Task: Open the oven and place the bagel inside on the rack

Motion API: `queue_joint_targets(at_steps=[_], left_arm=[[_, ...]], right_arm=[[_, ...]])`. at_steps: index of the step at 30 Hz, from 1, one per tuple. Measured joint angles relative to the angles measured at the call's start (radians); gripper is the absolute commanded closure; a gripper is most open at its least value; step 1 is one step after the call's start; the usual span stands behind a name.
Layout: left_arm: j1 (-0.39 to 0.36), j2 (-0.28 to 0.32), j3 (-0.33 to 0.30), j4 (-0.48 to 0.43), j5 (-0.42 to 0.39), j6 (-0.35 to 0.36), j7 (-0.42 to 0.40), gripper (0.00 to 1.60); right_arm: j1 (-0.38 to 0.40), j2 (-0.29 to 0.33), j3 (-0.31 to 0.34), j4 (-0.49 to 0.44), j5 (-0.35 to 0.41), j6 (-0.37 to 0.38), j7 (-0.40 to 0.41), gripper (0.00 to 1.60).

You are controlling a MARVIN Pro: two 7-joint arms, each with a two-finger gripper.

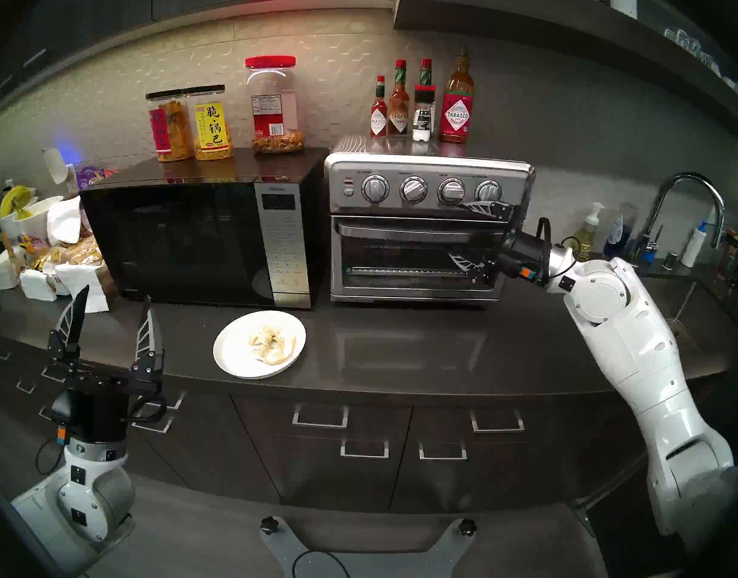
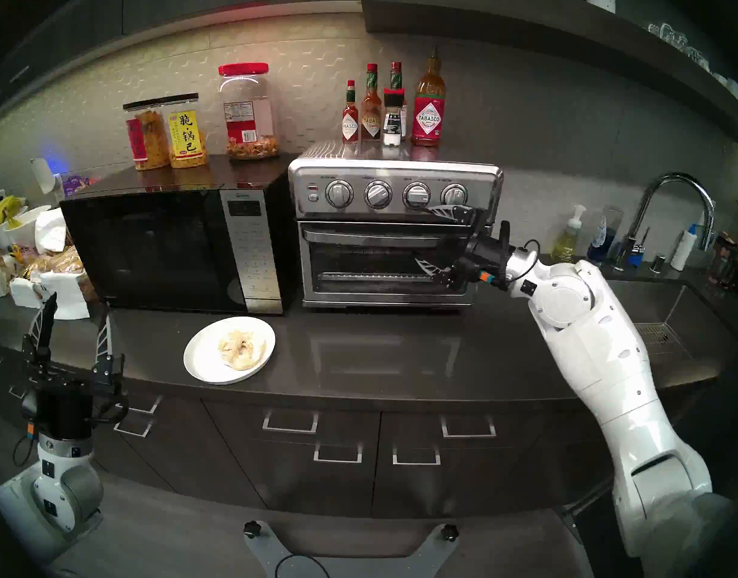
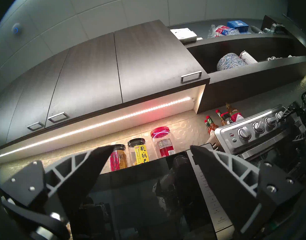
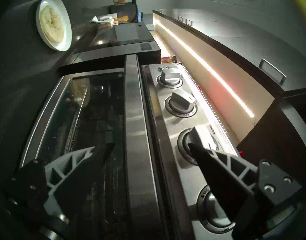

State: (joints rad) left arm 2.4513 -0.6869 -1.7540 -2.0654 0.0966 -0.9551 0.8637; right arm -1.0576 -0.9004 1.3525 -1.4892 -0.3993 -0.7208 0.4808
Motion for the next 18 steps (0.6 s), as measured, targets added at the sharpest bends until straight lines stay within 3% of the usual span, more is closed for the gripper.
queue_joint_targets(at_steps=[3,10,18], left_arm=[[0.0,0.0,0.0,0.0,0.0,0.0,0.0,0.0],[0.0,0.0,0.0,0.0,0.0,0.0,0.0,0.0],[0.0,0.0,0.0,0.0,0.0,0.0,0.0,0.0]], right_arm=[[0.007,0.017,0.0,-0.004,0.04,-0.013,0.046,0.0],[-0.012,0.024,0.018,-0.02,0.121,-0.024,0.058,0.0],[-0.024,0.027,0.021,-0.024,0.15,-0.026,0.064,0.0]])
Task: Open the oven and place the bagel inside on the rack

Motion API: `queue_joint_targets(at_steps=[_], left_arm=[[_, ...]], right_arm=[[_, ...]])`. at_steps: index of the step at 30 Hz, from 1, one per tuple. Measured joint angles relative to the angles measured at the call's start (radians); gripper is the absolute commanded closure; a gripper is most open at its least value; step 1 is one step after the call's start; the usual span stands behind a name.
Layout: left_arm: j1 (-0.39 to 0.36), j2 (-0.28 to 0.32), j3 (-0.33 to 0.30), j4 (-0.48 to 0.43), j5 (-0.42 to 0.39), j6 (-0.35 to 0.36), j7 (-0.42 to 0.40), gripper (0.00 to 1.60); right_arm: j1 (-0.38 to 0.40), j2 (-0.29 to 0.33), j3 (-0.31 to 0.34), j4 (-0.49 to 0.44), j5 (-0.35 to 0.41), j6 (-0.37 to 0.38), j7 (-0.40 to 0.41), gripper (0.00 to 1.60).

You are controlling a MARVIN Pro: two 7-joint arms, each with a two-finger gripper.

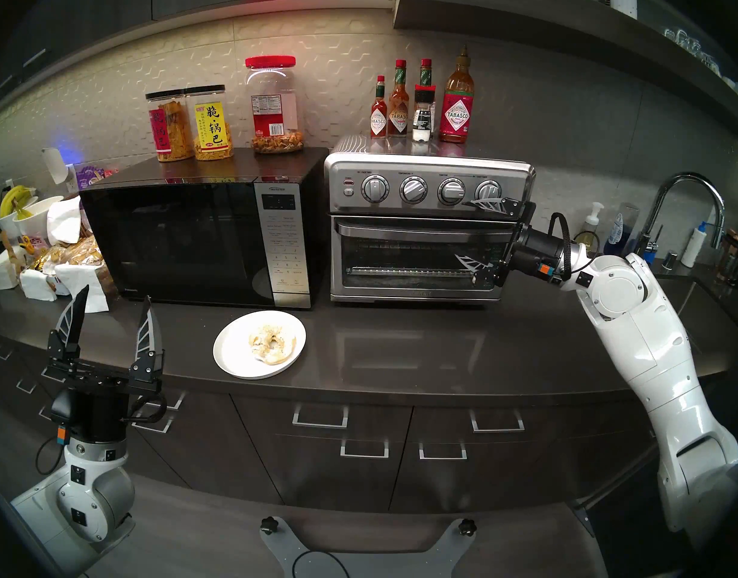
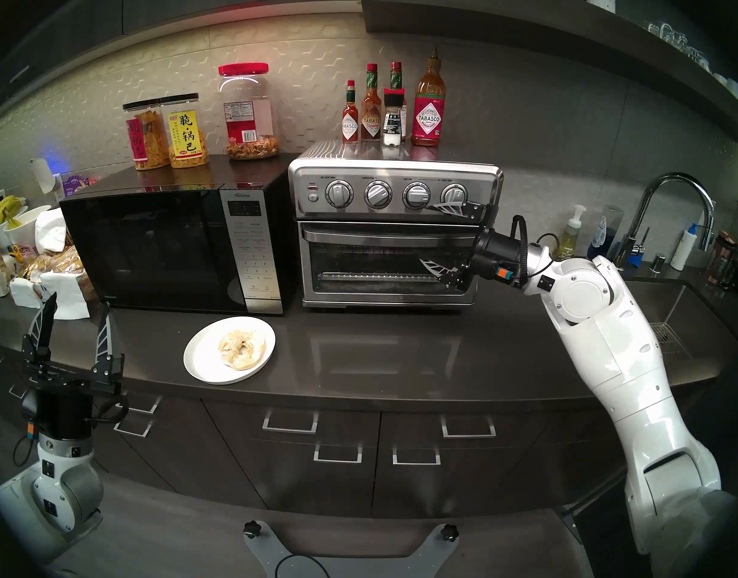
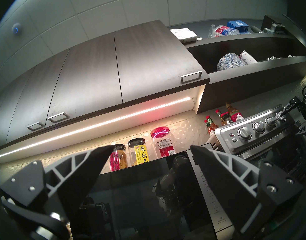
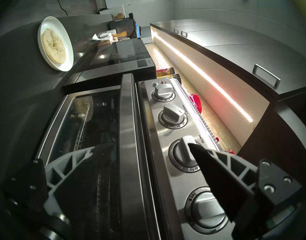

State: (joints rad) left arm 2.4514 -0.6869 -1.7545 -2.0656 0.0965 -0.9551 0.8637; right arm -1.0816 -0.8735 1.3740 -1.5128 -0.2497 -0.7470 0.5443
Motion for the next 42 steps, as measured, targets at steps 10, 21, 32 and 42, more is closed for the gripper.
queue_joint_targets(at_steps=[10,21,32,42], left_arm=[[0.0,0.0,0.0,0.0,0.0,0.0,0.0,0.0],[0.0,0.0,0.0,0.0,0.0,0.0,0.0,0.0],[0.0,0.0,0.0,0.0,0.0,0.0,0.0,0.0],[0.0,0.0,0.0,0.0,0.0,0.0,0.0,0.0]], right_arm=[[-0.021,0.018,0.004,-0.041,0.004,-0.005,0.008,0.0],[-0.161,0.065,0.016,-0.149,-0.095,-0.023,0.002,0.0],[-0.197,0.017,0.063,-0.152,-0.168,0.006,-0.082,0.0],[-0.185,-0.007,0.073,-0.149,-0.176,0.04,-0.093,0.0]])
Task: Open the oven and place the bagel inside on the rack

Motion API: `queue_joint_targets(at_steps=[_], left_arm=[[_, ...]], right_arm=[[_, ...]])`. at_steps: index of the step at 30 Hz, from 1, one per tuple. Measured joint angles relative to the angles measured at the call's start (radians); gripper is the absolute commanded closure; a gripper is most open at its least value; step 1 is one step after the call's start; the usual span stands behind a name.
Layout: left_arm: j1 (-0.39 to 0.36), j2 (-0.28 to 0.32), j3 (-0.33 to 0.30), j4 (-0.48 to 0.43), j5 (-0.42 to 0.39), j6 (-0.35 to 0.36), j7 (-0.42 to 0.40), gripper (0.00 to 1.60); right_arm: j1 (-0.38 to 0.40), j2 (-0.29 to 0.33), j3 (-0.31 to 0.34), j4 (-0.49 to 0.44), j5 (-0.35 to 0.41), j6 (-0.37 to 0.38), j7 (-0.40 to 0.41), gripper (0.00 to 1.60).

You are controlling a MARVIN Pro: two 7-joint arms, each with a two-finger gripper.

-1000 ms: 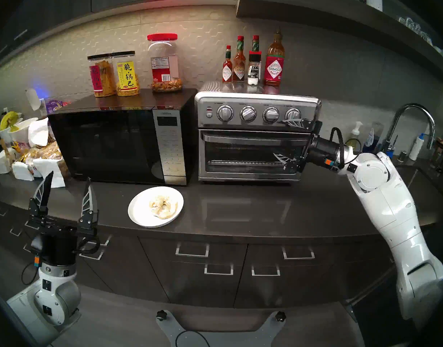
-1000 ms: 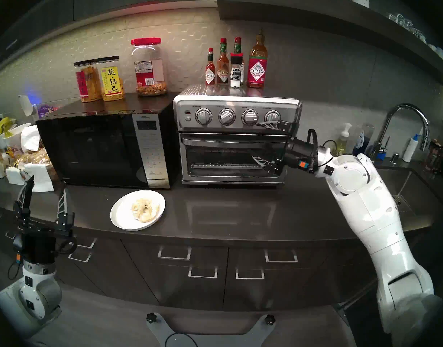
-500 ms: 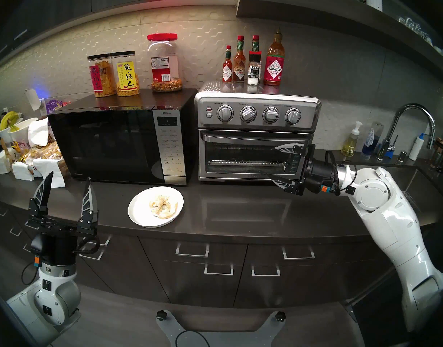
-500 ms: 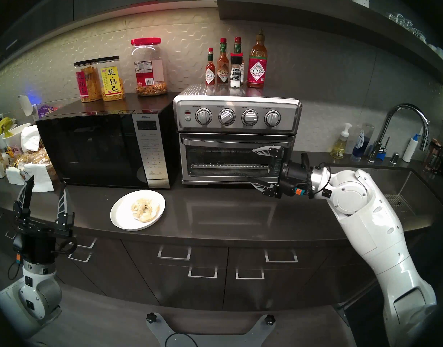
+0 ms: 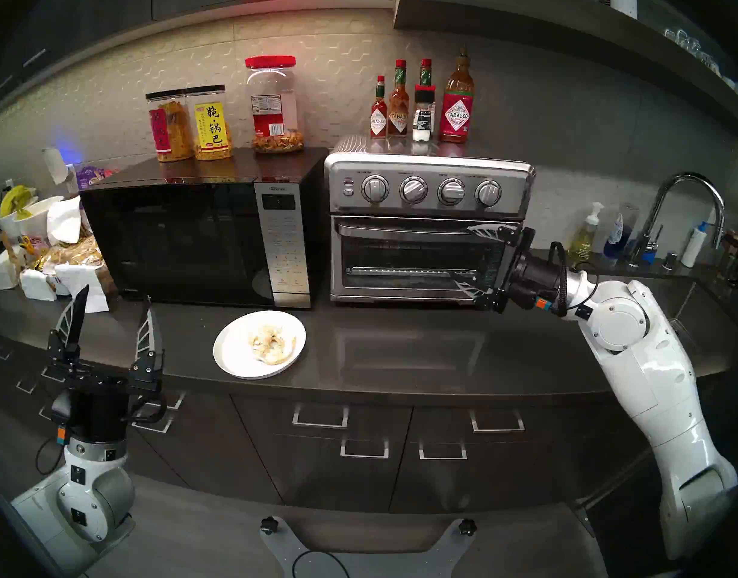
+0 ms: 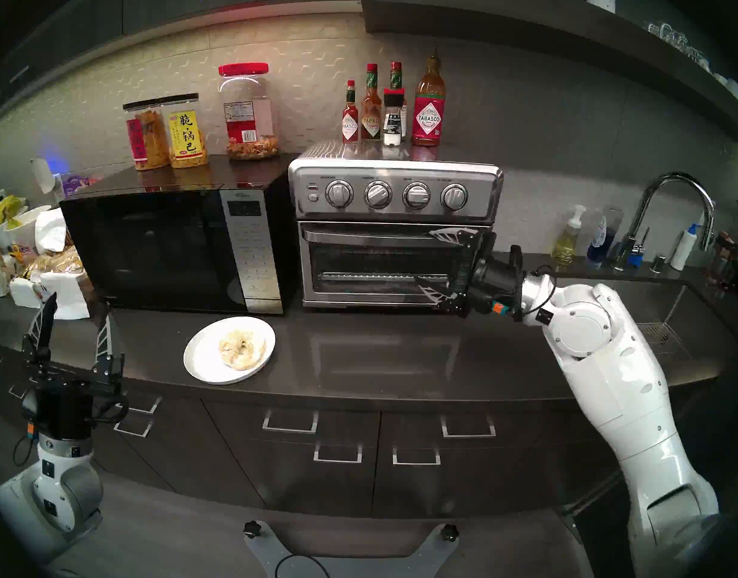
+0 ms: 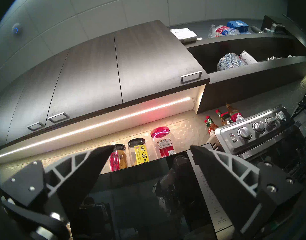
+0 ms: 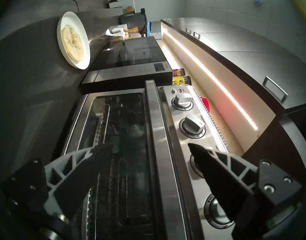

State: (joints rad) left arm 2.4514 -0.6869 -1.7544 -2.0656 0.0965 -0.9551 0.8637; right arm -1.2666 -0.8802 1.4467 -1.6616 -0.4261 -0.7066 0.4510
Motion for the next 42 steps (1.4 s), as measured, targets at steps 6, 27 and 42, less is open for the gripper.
queue_joint_targets(at_steps=[6,27,42], left_arm=[[0.0,0.0,0.0,0.0,0.0,0.0,0.0,0.0],[0.0,0.0,0.0,0.0,0.0,0.0,0.0,0.0],[0.0,0.0,0.0,0.0,0.0,0.0,0.0,0.0]], right_arm=[[0.039,-0.021,-0.039,0.034,-0.021,0.028,0.017,0.0],[0.169,-0.024,-0.088,0.035,0.012,0.115,0.197,1.03],[0.249,-0.045,-0.127,0.116,-0.006,0.127,0.236,1.05]])
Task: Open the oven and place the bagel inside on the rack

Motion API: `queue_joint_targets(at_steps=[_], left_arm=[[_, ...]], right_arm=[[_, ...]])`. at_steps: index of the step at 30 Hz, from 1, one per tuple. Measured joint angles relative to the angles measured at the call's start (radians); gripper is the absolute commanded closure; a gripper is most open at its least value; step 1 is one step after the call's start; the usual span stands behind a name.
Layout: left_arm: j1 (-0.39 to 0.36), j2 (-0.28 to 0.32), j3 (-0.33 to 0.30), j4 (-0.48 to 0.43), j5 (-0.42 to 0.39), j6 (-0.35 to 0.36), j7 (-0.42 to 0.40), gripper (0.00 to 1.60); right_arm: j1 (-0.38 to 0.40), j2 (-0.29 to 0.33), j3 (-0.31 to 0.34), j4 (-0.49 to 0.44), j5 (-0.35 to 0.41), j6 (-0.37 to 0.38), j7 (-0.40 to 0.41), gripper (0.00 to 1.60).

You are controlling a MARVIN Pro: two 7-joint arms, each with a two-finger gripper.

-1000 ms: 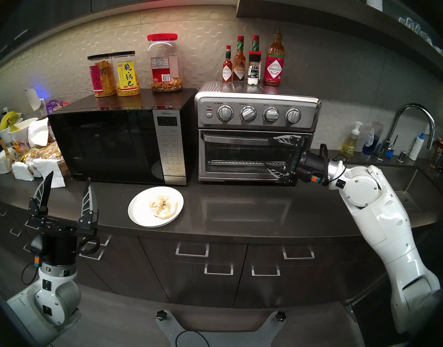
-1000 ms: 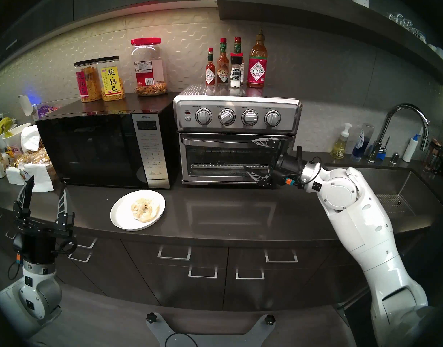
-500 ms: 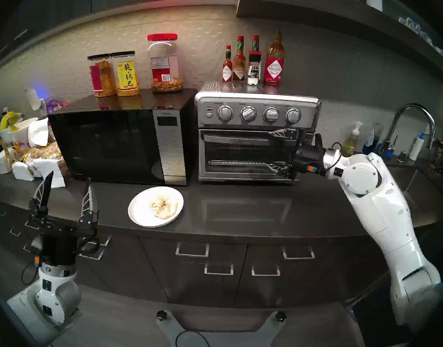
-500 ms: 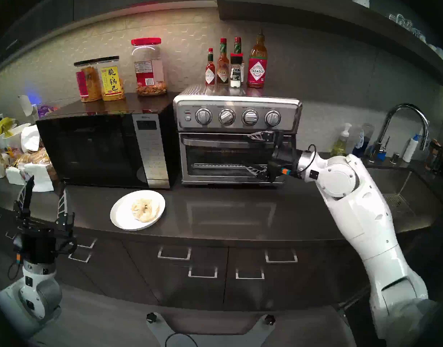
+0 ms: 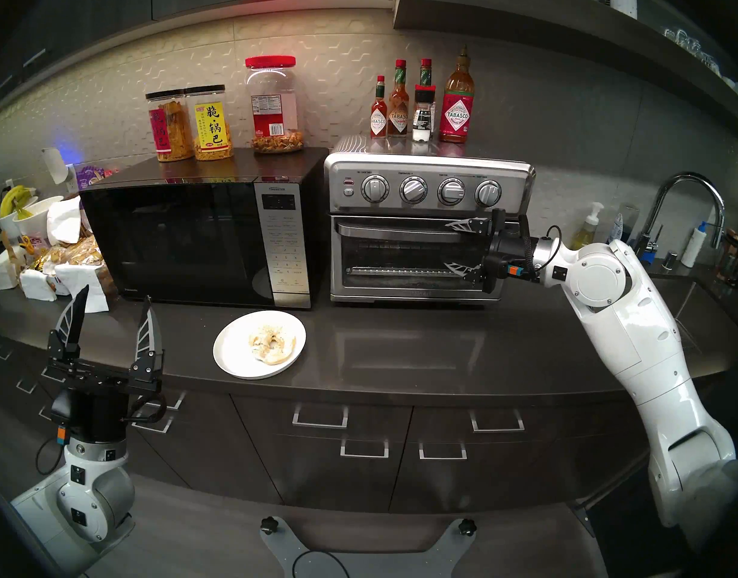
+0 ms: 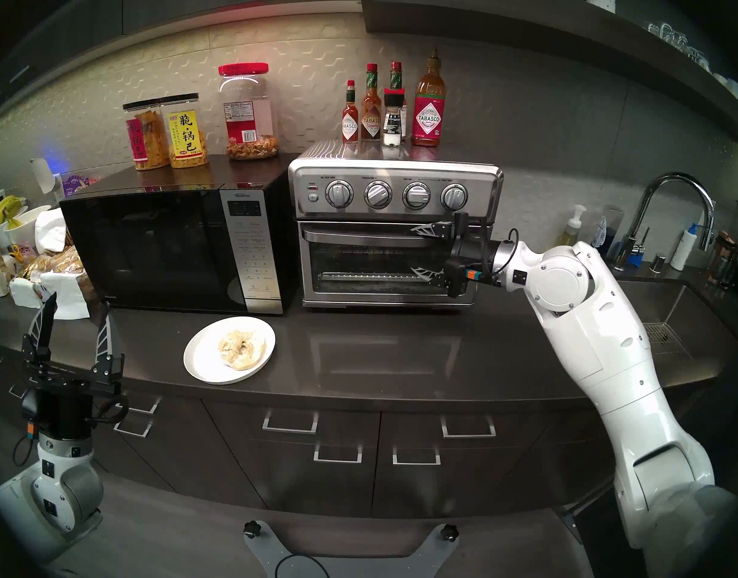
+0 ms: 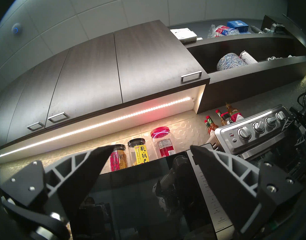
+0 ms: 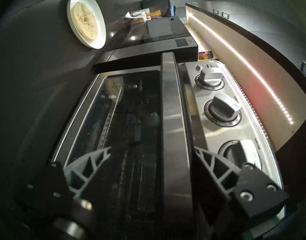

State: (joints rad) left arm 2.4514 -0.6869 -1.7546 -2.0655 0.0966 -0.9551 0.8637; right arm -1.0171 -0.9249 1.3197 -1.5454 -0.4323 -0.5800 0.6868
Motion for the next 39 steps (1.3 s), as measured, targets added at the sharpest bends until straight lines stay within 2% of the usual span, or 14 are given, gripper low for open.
queue_joint_targets(at_steps=[1,2,9,24,39], left_arm=[[0.0,0.0,0.0,0.0,0.0,0.0,0.0,0.0],[0.0,0.0,0.0,0.0,0.0,0.0,0.0,0.0],[0.0,0.0,0.0,0.0,0.0,0.0,0.0,0.0],[0.0,0.0,0.001,0.0,0.0,0.0,0.0,0.0],[-0.001,0.0,0.001,0.001,0.0,0.0,0.0,0.0]], right_arm=[[0.005,-0.003,0.001,0.001,0.0,0.0,-0.006,1.45],[0.008,-0.004,0.002,0.001,0.0,0.0,-0.008,1.6],[0.005,-0.007,0.012,0.0,0.0,-0.018,-0.028,1.6],[-0.159,0.08,0.034,-0.091,0.065,-0.112,-0.146,1.6],[-0.294,0.159,0.015,-0.138,0.059,-0.18,-0.31,1.6]])
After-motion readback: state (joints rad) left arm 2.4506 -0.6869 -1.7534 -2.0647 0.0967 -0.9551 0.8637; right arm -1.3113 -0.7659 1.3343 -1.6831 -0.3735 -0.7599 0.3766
